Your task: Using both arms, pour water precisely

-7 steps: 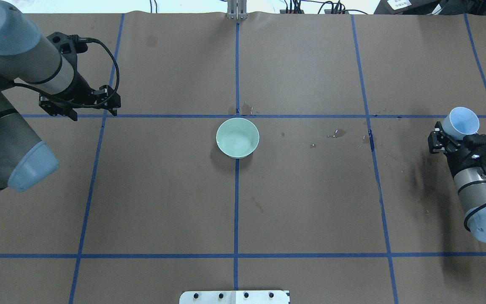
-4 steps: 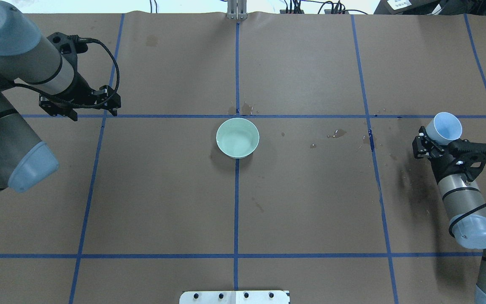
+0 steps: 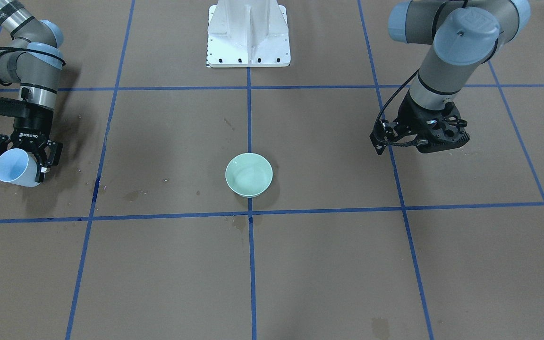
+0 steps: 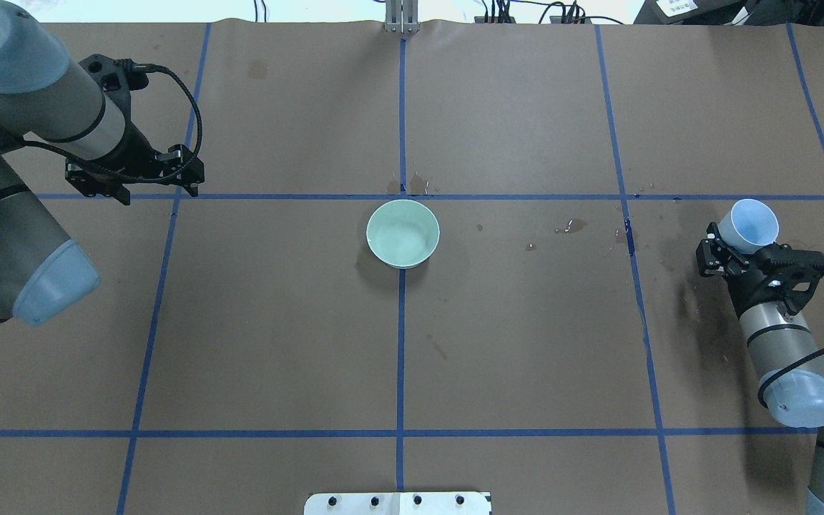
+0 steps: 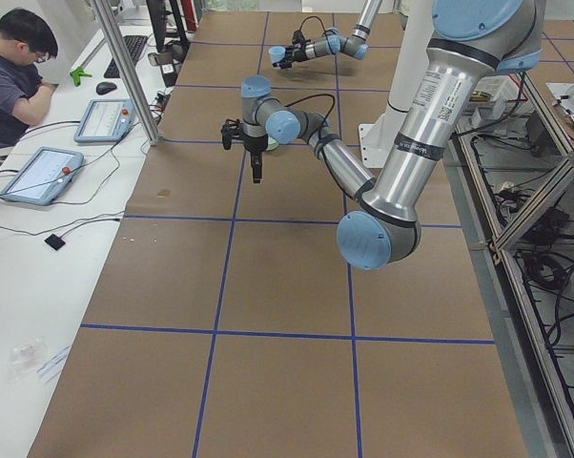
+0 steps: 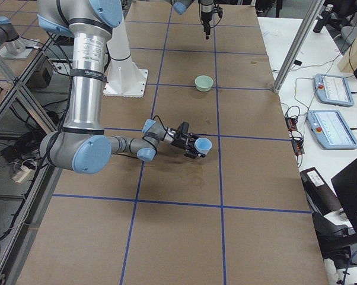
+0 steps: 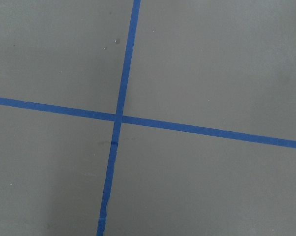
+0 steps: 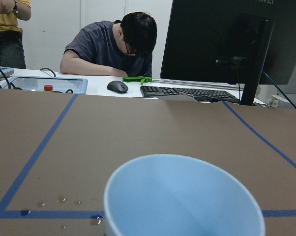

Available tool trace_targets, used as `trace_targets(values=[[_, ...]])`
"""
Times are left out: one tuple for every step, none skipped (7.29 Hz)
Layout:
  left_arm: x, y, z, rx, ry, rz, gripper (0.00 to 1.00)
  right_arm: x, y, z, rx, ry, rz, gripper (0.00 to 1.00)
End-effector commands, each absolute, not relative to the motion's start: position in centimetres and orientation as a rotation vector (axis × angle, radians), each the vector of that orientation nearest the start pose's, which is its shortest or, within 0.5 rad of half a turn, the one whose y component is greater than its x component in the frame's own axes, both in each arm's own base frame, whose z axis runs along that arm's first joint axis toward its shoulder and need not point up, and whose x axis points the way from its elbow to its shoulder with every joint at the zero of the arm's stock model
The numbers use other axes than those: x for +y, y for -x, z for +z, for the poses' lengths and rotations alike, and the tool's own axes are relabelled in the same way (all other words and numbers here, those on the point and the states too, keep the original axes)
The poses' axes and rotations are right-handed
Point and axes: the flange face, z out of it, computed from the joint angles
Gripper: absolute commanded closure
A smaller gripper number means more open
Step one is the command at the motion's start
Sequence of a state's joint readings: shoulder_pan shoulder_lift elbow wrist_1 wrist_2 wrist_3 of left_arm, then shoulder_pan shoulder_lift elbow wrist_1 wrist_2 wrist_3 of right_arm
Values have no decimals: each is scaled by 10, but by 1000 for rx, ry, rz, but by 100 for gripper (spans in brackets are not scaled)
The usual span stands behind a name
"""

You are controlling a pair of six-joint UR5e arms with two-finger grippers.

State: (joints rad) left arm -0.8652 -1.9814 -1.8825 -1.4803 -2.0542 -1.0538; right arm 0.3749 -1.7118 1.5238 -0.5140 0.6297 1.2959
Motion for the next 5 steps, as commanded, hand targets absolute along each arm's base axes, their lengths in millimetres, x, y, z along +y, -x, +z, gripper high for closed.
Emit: trace_targets(values=[[-510, -320, 303, 776, -36, -178, 0, -357, 326, 627, -467, -1090, 486, 100], [-510, -320, 303, 776, -36, -178, 0, -357, 326, 628, -466, -1088, 485, 100], [-510, -320, 303, 776, -36, -178, 0, -357, 326, 627, -472, -1089, 487, 100], [-510, -320, 303, 776, -36, -178, 0, -354, 321, 626, -519, -1092, 496, 75], [-510, -320, 304, 775, -35, -178, 0, -351, 316, 642, -520, -1088, 488, 43]])
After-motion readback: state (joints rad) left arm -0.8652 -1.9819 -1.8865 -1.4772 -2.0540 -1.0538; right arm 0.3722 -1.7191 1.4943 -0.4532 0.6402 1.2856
